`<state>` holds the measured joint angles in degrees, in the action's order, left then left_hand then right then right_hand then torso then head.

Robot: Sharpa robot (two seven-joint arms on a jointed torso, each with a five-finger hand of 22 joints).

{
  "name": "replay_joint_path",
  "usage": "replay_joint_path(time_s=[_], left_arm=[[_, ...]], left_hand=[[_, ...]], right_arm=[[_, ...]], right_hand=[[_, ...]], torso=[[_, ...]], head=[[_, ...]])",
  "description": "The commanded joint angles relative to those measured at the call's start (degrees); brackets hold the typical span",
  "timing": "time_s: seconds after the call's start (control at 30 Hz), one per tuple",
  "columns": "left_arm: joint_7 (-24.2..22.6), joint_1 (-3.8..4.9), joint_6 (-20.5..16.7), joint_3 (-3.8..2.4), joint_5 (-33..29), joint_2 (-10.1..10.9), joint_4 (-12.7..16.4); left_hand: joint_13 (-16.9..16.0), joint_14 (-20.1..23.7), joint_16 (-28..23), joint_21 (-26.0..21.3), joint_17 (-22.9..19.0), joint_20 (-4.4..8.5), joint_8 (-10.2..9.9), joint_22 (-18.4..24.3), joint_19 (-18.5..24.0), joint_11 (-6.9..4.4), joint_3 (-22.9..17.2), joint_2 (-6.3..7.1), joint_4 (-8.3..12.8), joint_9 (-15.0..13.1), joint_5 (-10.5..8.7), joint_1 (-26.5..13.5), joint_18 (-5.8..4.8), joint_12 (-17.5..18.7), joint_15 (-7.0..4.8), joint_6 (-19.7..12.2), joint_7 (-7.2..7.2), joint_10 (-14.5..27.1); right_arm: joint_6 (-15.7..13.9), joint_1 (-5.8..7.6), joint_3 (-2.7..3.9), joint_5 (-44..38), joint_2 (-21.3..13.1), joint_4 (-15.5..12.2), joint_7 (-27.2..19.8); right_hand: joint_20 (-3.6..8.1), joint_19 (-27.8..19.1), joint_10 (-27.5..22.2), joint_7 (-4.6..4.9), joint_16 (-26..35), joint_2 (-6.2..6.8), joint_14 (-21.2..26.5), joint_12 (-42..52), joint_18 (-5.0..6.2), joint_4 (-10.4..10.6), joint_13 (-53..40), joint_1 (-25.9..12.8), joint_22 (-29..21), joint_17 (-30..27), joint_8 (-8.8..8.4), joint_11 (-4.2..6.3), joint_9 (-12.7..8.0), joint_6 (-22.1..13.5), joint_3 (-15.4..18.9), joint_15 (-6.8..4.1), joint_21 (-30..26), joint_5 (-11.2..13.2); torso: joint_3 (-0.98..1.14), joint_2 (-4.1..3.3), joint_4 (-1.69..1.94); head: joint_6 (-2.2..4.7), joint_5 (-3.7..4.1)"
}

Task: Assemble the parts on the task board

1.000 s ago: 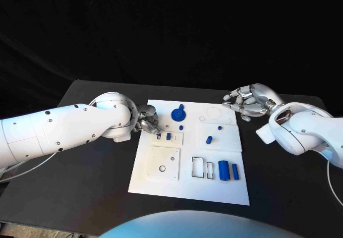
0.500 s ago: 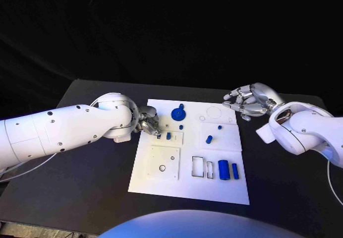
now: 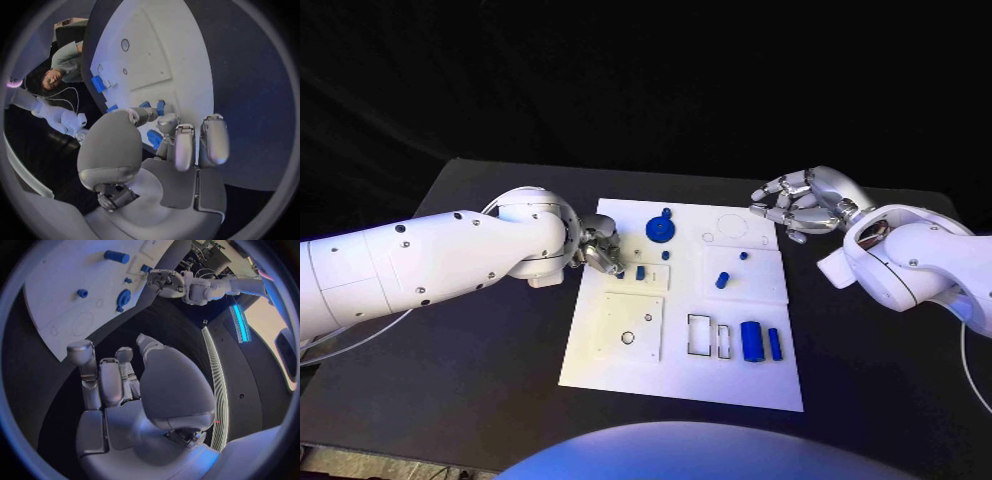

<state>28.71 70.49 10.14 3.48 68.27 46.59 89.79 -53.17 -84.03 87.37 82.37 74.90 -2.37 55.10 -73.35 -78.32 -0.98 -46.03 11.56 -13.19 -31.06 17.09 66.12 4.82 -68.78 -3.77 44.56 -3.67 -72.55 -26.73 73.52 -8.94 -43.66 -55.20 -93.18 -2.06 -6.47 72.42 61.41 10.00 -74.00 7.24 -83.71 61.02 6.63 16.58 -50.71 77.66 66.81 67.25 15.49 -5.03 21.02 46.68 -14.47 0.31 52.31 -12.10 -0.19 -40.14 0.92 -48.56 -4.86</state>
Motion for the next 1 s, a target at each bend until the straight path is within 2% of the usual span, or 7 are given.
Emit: replay_joint_path(time_s=[0.03, 0.77, 1.0], left_arm=[[0.23, -0.22, 1.33, 0.10, 0.10, 0.02, 0.25], [0.27, -0.22, 0.95, 0.01, -1.31, -0.42, -0.07], [0.26, -0.20, 1.78, 0.01, -2.27, -0.77, -0.42]], left_hand=[[-0.09, -4.54, 0.03, 0.31, 9.43, 0.26, 0.20, 0.04, -0.20, -0.08, -8.20, -0.60, 7.89, -0.04, 0.36, -0.02, -1.02, -0.33, -0.55, 0.14, 0.41, -0.51], [-0.05, -4.55, 0.07, 0.33, 9.49, 0.30, 0.40, -0.01, -0.22, -0.11, -8.67, -0.60, 8.17, 0.01, 0.32, -0.33, -1.02, -0.39, -0.59, 0.15, 0.43, -0.54], [-0.73, -4.60, 0.18, 0.30, 9.69, 0.25, 0.87, -0.09, -0.21, -0.19, -7.95, -0.03, 7.52, 0.32, -0.02, -2.94, -1.05, -1.01, -0.62, 0.30, 0.64, -1.13]], right_arm=[[0.61, -0.07, 0.00, -0.31, 0.00, -0.06, -0.41], [0.62, -0.13, -0.01, -0.31, 0.09, -0.02, -0.44], [0.62, -0.14, -0.01, -0.31, 0.08, -0.03, -0.45]], right_hand=[[0.01, -0.30, -0.13, -0.19, 0.23, -0.07, 0.38, -0.08, 1.00, -0.14, -0.08, -0.41, 0.03, 0.04, 0.31, 0.15, 0.02, -0.32, 0.09, 0.15, -0.24, -0.18], [0.02, -0.37, -0.20, -0.19, 0.30, -0.09, 0.38, -0.14, 1.04, -0.13, 0.04, -0.47, -0.10, -0.02, 0.36, 0.16, 0.03, -0.32, 0.08, 0.14, -0.50, -0.21], [0.02, -0.37, -0.20, -0.19, 0.30, -0.09, 0.38, -0.14, 1.04, -0.13, 0.04, -0.47, -0.10, -0.02, 0.36, 0.16, 0.03, -0.32, 0.08, 0.14, -0.50, -0.21]], torso=[[-0.02, 0.02, 0.01], [0.02, -0.01, 0.03], [0.02, 0.02, -0.03]], head=[[0.07, 0.00], [-0.04, 0.17], [-0.19, 0.09]])
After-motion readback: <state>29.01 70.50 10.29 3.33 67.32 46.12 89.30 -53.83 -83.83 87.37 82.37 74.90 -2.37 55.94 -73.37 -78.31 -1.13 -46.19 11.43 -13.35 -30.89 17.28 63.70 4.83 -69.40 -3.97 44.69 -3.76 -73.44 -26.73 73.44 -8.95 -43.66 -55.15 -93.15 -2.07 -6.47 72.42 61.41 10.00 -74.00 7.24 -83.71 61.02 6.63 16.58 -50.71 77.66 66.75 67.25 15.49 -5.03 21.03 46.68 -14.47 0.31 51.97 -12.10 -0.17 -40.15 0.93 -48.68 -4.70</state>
